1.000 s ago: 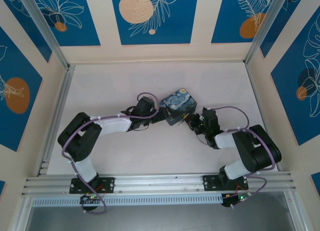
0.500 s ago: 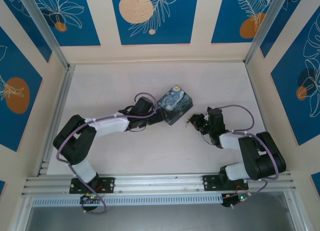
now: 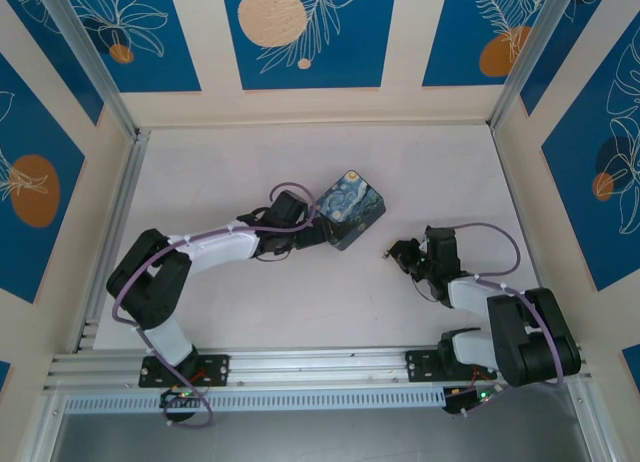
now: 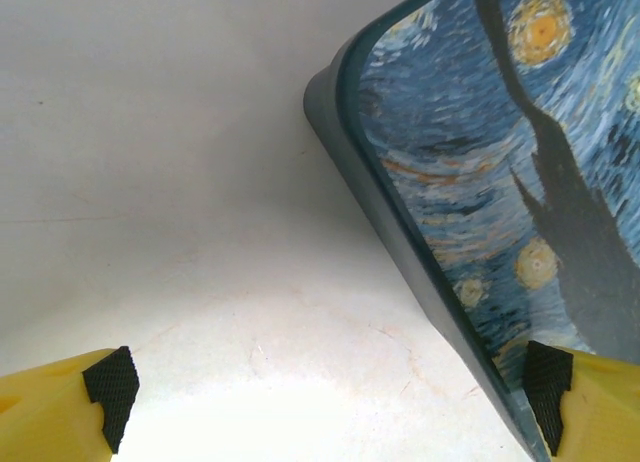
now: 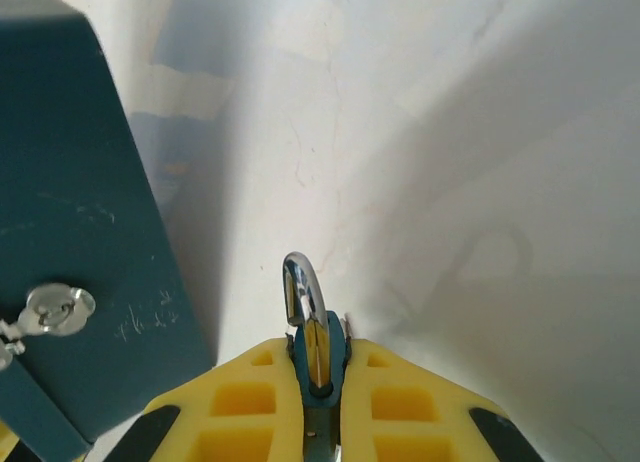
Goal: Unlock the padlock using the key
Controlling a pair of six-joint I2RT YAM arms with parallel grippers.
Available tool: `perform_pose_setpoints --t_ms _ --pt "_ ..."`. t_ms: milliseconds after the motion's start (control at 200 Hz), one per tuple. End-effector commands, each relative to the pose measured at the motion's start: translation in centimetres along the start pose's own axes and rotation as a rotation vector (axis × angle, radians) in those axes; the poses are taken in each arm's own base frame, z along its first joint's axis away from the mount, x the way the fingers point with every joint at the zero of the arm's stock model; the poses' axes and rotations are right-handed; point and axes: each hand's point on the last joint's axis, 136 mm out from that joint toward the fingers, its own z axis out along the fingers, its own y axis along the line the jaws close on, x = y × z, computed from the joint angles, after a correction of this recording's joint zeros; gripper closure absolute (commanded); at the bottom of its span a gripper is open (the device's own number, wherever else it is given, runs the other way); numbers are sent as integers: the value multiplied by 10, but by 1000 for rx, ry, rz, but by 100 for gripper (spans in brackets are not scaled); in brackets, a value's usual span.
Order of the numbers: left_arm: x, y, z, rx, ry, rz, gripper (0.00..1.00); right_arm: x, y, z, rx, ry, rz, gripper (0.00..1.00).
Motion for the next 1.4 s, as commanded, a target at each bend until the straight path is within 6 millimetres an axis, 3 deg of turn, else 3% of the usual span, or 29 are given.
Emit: perform_pose_setpoints --t_ms 0,140,245,310,390,535,650,795,880,925,1135,1295,1395 --pt "5 15 -3 -74 40 27 0 9 -5 -7 4 21 9 100" --pt "-3 -2 -8 -20 28 35 0 13 -13 -15 43 18 33 100" --pt "-12 -14 -13 11 10 36 0 15 -16 -22 64 18 40 91" --pt "-17 -20 -19 23 -6 39 0 16 -16 -27 72 19 42 78" --pt "-25 -26 -30 32 -31 47 0 16 -16 -34 86 9 48 51" --pt "-37 -31 -55 30 -79 73 0 13 -15 -49 112 -18 58 26" --pt "-47 -35 -80 28 -129 95 0 10 -8 -63 111 -41 64 14" --pt "-61 -30 -117 -2 -211 124 0 0 12 -80 93 -71 19 11" --pt "-70 -15 -139 -69 -277 142 0 -12 26 -91 98 -103 -25 9" --pt "-75 -5 -151 -108 -311 151 0 -20 33 -97 111 -126 -50 4" --pt "-95 59 -207 -351 -552 211 0 -70 56 -119 256 -252 -195 2" --pt "-105 112 -242 -534 -798 287 0 -114 60 -120 354 -406 -312 0" --pt "-108 147 -249 -610 -852 286 0 -139 55 -117 426 -512 -392 0"
